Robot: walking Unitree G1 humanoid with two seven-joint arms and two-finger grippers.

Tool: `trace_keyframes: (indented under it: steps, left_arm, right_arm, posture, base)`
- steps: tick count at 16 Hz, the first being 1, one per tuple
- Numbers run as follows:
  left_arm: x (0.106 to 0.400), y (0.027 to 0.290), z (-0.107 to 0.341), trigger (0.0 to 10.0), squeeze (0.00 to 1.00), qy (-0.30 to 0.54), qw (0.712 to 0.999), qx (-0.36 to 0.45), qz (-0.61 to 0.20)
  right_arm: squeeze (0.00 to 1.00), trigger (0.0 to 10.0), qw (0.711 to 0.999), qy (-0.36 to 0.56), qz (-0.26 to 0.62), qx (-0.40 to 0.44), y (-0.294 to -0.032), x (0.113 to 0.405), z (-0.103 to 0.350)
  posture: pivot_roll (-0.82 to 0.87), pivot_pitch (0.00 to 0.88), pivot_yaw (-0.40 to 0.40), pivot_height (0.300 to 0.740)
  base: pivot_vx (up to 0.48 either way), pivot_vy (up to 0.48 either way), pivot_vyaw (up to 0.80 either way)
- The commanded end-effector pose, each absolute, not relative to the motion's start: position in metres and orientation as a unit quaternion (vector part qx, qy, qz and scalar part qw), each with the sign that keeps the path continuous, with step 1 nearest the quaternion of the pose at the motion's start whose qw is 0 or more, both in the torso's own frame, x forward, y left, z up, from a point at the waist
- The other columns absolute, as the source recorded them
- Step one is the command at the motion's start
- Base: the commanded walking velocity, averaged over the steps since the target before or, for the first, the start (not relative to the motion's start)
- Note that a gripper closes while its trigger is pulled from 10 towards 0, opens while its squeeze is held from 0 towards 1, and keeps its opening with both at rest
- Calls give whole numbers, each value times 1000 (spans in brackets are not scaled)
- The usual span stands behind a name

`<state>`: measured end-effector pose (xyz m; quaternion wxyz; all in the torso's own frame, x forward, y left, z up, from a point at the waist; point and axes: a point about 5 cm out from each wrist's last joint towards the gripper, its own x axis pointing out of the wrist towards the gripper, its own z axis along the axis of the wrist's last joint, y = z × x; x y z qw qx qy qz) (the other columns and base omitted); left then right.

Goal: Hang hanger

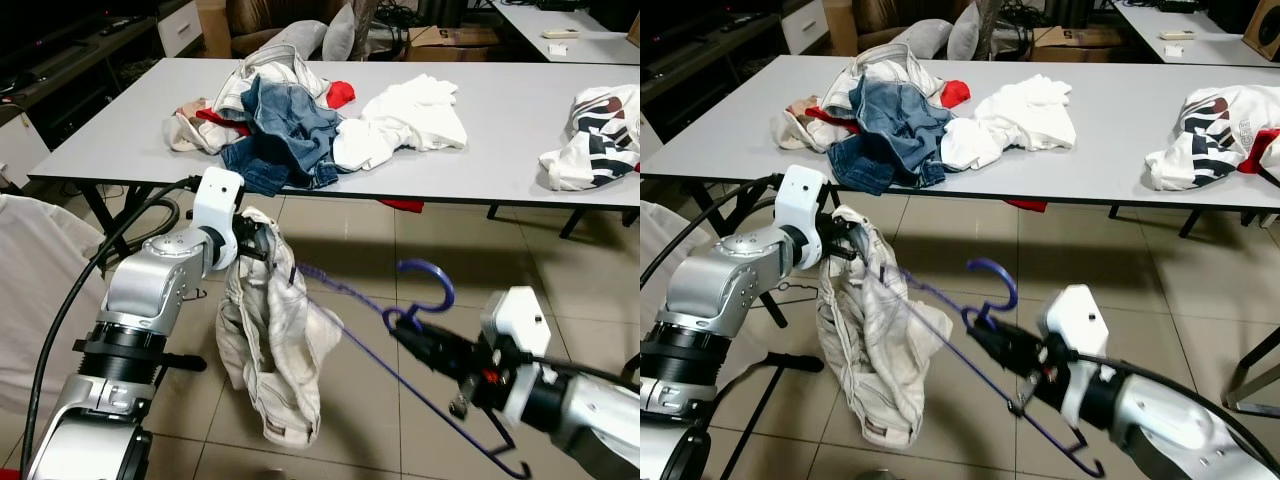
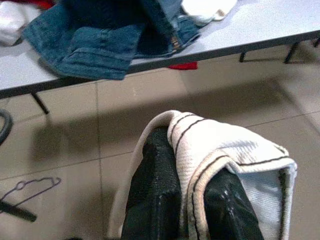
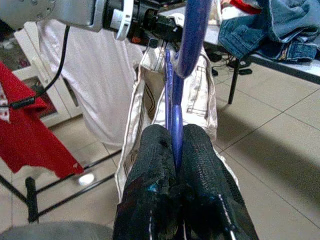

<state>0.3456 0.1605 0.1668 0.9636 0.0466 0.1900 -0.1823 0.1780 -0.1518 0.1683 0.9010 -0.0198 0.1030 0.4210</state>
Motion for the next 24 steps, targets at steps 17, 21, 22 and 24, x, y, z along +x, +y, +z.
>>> trace_keyframes:
  steps: [17, 21, 22, 24]
  left_arm:
    - [347, 125, 213, 0, 0, 143, 950, 39, -274]
    - [349, 114, 224, 196, 0, 132, 944, 16, -303]
    - [347, 109, 235, 588, 0, 117, 937, 5, -328]
    - [345, 102, 264, 784, 0, 87, 923, -61, -370]
  right_arm:
    - [0, 10000, 943, 136, 284, -112, -149, 230, 145]
    - [0, 10000, 946, 113, 290, -93, -141, 244, 144]
    - [0, 10000, 946, 121, 287, -96, -140, 249, 138]
    - [0, 10000, 934, 147, 304, -113, -136, 251, 124]
  posture:
    - [48, 0, 101, 740]
    - [45, 0, 108, 740]
    - [46, 0, 106, 740]
    - [55, 0, 98, 740]
  base:
    - [0, 0, 0]
    - [0, 0, 0]
    - [0, 0, 0]
    - [0, 0, 0]
